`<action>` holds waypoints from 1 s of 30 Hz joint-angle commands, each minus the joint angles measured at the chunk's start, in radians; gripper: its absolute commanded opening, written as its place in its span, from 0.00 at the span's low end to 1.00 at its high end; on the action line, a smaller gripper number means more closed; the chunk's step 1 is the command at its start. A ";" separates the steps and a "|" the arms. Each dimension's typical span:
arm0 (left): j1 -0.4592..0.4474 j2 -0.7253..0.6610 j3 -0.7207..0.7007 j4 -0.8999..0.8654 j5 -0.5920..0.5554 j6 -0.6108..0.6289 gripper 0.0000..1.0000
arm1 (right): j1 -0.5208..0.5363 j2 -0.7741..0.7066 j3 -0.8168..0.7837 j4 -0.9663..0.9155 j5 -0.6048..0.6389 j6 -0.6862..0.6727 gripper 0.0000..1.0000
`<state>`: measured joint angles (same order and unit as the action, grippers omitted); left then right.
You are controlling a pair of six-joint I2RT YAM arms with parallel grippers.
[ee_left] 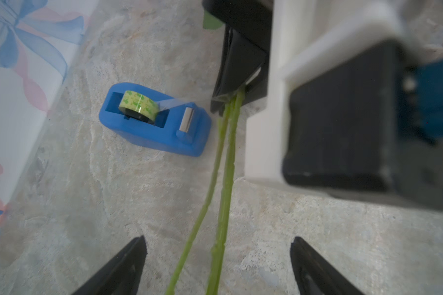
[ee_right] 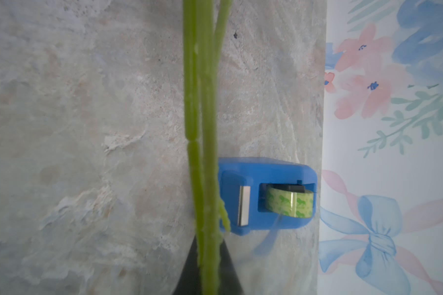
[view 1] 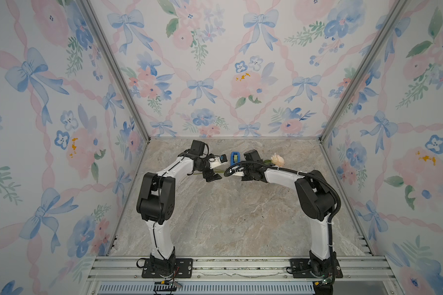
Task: Wrap bouquets with tape
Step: Wrap the tape around the bouquet.
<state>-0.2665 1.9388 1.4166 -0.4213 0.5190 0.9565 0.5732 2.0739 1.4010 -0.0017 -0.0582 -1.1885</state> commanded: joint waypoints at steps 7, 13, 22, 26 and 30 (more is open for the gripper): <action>-0.050 0.136 0.163 -0.109 -0.106 -0.001 0.89 | 0.024 -0.075 -0.129 0.284 0.021 -0.158 0.00; -0.050 0.162 0.182 -0.120 -0.114 0.002 0.81 | 0.036 -0.065 -0.183 0.423 0.027 -0.201 0.00; -0.050 0.185 0.181 -0.126 -0.091 -0.019 0.28 | 0.045 -0.067 -0.224 0.478 0.019 -0.215 0.00; -0.049 0.180 0.181 -0.126 -0.061 0.004 0.00 | 0.045 -0.106 -0.221 0.371 -0.002 -0.153 0.00; -0.047 0.182 0.192 -0.125 -0.019 0.005 0.00 | 0.033 -0.185 -0.268 0.330 -0.031 -0.050 0.74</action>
<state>-0.3233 2.1048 1.5833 -0.5476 0.4423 0.9512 0.5972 1.9800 1.1648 0.3656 -0.0334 -1.3201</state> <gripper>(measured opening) 0.059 0.463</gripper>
